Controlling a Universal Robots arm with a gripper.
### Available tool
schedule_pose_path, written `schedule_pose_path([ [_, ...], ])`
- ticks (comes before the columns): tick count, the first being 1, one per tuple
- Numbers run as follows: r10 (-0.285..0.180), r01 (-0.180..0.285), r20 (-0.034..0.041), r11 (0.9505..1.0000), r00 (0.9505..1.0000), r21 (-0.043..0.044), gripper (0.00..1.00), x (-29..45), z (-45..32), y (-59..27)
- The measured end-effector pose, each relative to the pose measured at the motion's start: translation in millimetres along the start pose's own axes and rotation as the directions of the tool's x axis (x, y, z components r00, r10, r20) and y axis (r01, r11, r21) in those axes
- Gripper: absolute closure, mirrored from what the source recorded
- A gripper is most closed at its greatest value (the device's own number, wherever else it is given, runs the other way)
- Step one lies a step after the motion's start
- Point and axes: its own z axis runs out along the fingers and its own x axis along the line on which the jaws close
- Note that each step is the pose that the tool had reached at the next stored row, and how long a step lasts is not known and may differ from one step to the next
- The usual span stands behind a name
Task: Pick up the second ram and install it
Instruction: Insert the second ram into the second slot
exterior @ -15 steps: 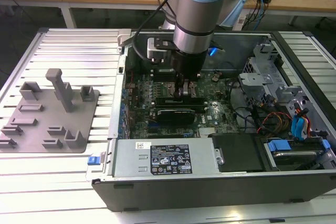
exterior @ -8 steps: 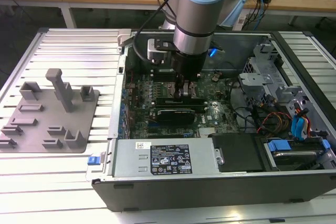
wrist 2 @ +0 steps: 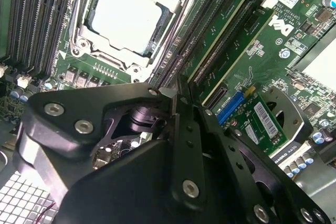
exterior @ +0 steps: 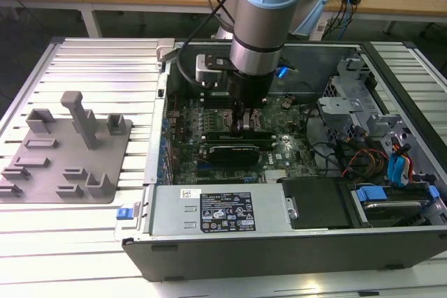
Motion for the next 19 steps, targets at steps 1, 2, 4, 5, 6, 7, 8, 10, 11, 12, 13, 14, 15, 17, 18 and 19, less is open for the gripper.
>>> schedule_pose_path([
  [1, 0.000, 0.000, 0.0003, 1.0000, 1.0000, 0.0000, 0.91, 0.0, 0.1, 0.0],
  [2, 0.000, 0.000, 0.0003, 1.0000, 1.0000, 0.0001, 0.91, -0.1, 0.2, 0.0],
  [4, 0.000, 0.000, 0.0012, 1.0000, 1.0000, 0.0007, 0.89, -0.2, 0.7, -0.3],
  [5, 0.000, 0.000, 0.0005, 1.0000, 1.0000, 0.0002, 0.83, -0.1, 0.6, -0.1],
  [6, 0.000, 0.000, 0.0002, 1.0000, 1.0000, 0.0001, 0.83, 0.0, 0.5, -0.1],
  [7, 0.000, 0.000, 0.0003, 1.0000, 1.0000, 0.0002, 0.83, -0.1, -1.4, 0.1],
  [8, 0.000, 0.000, 0.0005, 1.0000, 1.0000, 0.0003, 0.83, -0.1, -3.4, 0.2],
  [10, 0.000, 0.000, 0.0009, 1.0000, 1.0000, 0.0033, 0.83, -0.4, -14.7, 0.9],
  [11, -0.001, 0.001, 0.0014, 1.0000, 1.0000, 0.0056, 0.83, -0.5, -18.3, 1.1],
  [12, -0.001, 0.001, 0.0020, 1.0000, 1.0000, 0.0083, 0.83, -0.6, -22.7, 1.4],
  [13, -0.001, 0.001, 0.0033, 0.9999, 1.0000, 0.0125, 0.83, -0.7, -25.5, 1.6],
  [14, -0.001, 0.001, 0.0040, 0.9999, 1.0000, 0.0137, 0.83, -0.7, -25.6, 0.1],
  [15, -0.002, 0.001, 0.0037, 0.9999, 1.0000, 0.0137, 0.83, -0.7, -25.8, -2.2],
  [17, -0.002, 0.001, 0.0038, 0.9999, 1.0000, 0.0137, 0.83, -1.1, -26.3, -11.4],
  [18, -0.002, 0.002, 0.0038, 0.9999, 1.0000, 0.0137, 0.83, -1.1, -26.4, -12.1],
  [19, -0.002, 0.002, 0.0038, 0.9999, 1.0000, 0.0137, 0.83, -1.1, -26.4, -12.4],
])
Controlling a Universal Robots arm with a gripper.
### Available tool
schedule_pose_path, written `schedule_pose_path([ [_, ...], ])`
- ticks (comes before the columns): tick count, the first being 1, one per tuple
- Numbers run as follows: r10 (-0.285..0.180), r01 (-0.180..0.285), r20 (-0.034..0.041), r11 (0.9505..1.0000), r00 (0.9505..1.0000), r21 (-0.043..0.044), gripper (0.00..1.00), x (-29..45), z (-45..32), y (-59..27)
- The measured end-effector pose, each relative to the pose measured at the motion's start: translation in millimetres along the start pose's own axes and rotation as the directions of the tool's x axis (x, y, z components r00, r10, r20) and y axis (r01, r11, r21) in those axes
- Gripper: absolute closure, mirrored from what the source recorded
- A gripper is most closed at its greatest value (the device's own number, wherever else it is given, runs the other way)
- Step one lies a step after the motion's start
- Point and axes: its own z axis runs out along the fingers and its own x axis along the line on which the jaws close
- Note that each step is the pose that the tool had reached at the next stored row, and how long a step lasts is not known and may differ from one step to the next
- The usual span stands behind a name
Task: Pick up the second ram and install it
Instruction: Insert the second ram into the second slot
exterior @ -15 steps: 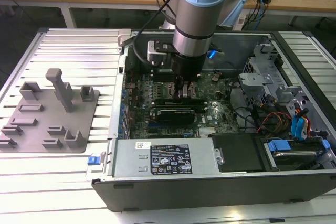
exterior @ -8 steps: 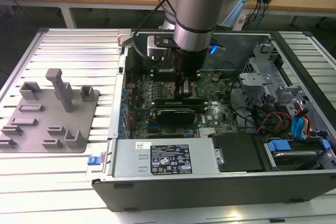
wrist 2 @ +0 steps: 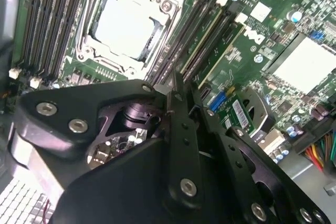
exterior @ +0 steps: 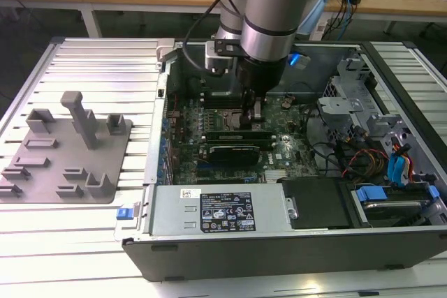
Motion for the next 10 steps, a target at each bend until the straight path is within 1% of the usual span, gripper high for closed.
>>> schedule_pose_path([
  [2, 0.000, 0.000, 0.0001, 1.0000, 1.0000, 0.0000, 0.83, 0.0, 0.0, -0.8],
  [3, 0.000, 0.000, 0.0001, 1.0000, 1.0000, 0.0000, 0.85, -0.1, 0.0, -1.0],
  [4, 0.000, 0.000, 0.0001, 1.0000, 1.0000, 0.0000, 0.91, -0.1, 0.0, -1.2],
  [10, 0.000, 0.000, 0.0001, 1.0000, 1.0000, 0.0000, 0.92, -0.1, -0.2, -4.0],
])
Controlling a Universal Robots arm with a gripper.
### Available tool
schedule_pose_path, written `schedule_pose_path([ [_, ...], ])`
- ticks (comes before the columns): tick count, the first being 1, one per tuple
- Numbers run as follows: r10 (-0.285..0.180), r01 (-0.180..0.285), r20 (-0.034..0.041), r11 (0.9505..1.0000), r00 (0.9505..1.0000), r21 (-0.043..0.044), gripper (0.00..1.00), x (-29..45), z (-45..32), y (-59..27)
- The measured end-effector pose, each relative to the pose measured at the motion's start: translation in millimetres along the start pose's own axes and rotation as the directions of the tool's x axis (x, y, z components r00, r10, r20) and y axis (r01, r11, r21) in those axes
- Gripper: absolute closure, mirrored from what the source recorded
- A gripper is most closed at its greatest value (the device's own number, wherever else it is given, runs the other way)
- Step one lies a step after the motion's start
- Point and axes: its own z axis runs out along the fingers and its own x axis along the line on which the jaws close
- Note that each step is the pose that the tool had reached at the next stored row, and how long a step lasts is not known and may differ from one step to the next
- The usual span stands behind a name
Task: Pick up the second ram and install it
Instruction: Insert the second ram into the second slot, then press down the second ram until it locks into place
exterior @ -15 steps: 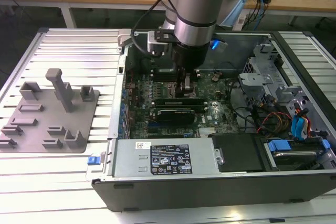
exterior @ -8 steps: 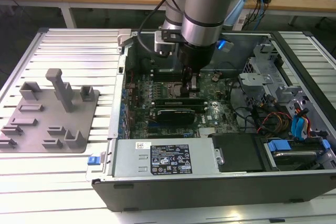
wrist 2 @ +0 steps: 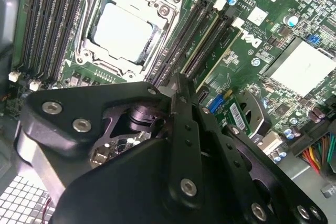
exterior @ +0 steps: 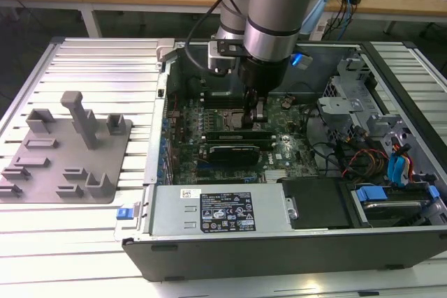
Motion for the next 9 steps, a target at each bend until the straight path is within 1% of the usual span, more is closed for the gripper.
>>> schedule_pose_path([
  [9, 0.000, 0.000, 0.0000, 1.0000, 1.0000, 0.0000, 0.92, -0.1, -0.2, -4.4],
])
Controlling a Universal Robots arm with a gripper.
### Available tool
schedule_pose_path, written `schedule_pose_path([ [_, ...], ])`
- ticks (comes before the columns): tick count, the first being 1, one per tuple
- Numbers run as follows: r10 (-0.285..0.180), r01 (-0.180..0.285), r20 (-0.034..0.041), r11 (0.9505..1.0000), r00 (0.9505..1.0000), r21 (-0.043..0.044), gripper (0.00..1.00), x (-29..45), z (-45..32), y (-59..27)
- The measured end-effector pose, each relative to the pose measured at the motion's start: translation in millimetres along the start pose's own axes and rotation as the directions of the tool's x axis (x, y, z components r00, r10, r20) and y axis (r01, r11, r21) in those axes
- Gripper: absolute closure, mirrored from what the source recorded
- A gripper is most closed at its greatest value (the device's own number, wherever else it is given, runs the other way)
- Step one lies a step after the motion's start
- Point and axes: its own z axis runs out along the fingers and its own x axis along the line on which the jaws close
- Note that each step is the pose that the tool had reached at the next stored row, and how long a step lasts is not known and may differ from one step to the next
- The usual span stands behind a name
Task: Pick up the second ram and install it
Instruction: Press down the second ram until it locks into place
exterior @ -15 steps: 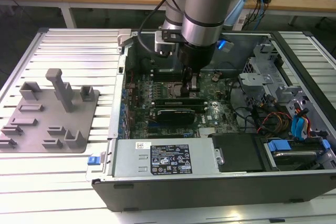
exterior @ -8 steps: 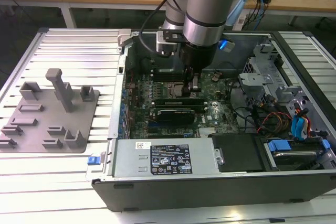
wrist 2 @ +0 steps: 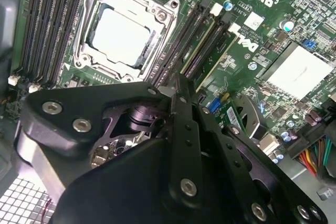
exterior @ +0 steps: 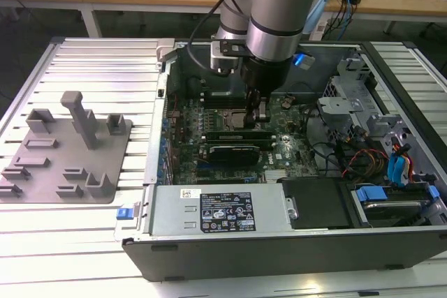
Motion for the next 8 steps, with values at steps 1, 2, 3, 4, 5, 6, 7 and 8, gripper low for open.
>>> schedule_pose_path([
  [1, 0.000, 0.000, 0.0000, 1.0000, 1.0000, 0.0000, 0.92, 0.0, 0.0, -0.6],
  [2, 0.000, 0.000, 0.0000, 1.0000, 1.0000, 0.0000, 0.92, 0.0, -0.1, -1.2],
  [3, 0.000, 0.000, 0.0000, 1.0000, 1.0000, 0.0000, 0.92, 0.0, -0.1, -1.5],
  [4, 0.000, 0.000, 0.0000, 1.0000, 1.0000, 0.0000, 0.92, 0.0, -0.1, -1.8],
  [5, 0.000, 0.000, 0.0000, 1.0000, 1.0000, 0.0000, 0.92, 0.0, -0.1, -2.1],
  [6, 0.000, 0.000, 0.0000, 1.0000, 1.0000, 0.0000, 0.92, 0.0, -0.1, -2.4],
  [7, 0.000, 0.000, 0.0000, 1.0000, 1.0000, 0.0030, 0.92, -0.1, -0.1, -1.6],
  [8, 0.000, 0.000, 0.0001, 1.0000, 1.0000, 0.0030, 0.92, -0.1, 0.0, -1.6],
])
